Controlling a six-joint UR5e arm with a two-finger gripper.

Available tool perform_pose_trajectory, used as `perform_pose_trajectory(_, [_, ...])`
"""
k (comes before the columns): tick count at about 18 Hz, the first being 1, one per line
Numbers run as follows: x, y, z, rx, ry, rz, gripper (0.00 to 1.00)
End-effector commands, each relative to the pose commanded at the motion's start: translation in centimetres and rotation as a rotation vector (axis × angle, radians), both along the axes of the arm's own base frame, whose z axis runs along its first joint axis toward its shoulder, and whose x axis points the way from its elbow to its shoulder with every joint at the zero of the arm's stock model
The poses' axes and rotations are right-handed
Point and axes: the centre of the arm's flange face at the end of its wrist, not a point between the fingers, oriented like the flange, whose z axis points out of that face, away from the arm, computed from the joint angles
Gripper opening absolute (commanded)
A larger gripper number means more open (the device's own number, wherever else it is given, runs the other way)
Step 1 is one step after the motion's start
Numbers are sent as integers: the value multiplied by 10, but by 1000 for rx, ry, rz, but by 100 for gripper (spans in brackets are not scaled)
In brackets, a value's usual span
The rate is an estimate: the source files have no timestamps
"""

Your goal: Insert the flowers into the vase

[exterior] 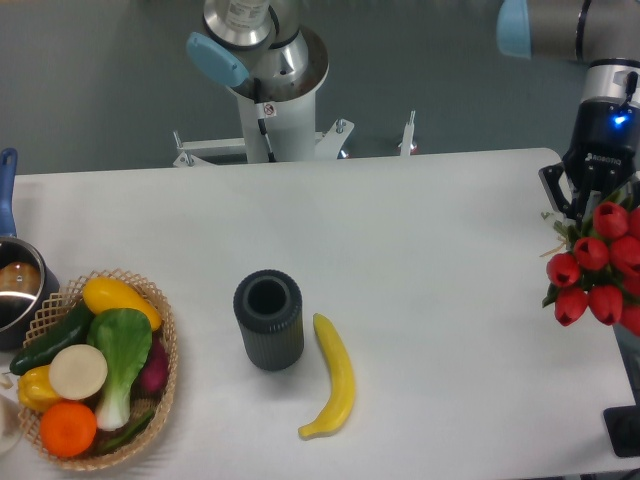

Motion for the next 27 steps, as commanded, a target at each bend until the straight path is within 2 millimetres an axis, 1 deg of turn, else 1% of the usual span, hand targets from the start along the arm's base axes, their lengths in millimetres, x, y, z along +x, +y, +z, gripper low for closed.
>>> perform_pose_trajectory(2, [3,11,-4,0,0,-23,12])
perform_pose_trajectory(4, [8,37,-1,11,11,-69,12])
perform_pose_trajectory(5, [13,51,2,19,16,-95,12])
perform_pose_trajectory(9, [43,97,3,92,-5,-200,12])
perform_pose_trajectory(11, [62,118,-1,120,-20,-251,11])
perform_pose_trajectory(14, [82,134,0,182,-44,-305,11])
perform_pose_trajectory(15, [91,140,-3,188,-57,-319,11])
perform_pose_trajectory(18, [116,159,0,190,-62,-363,11])
perform_pose_trajectory(21, [140,183,-2,222,-82,-426,11])
perform_pose_trajectory(25, [155,195,7,337,-117,-489,11])
perform_pose_trajectory(27, [167,198,6,365,-140,-510,11])
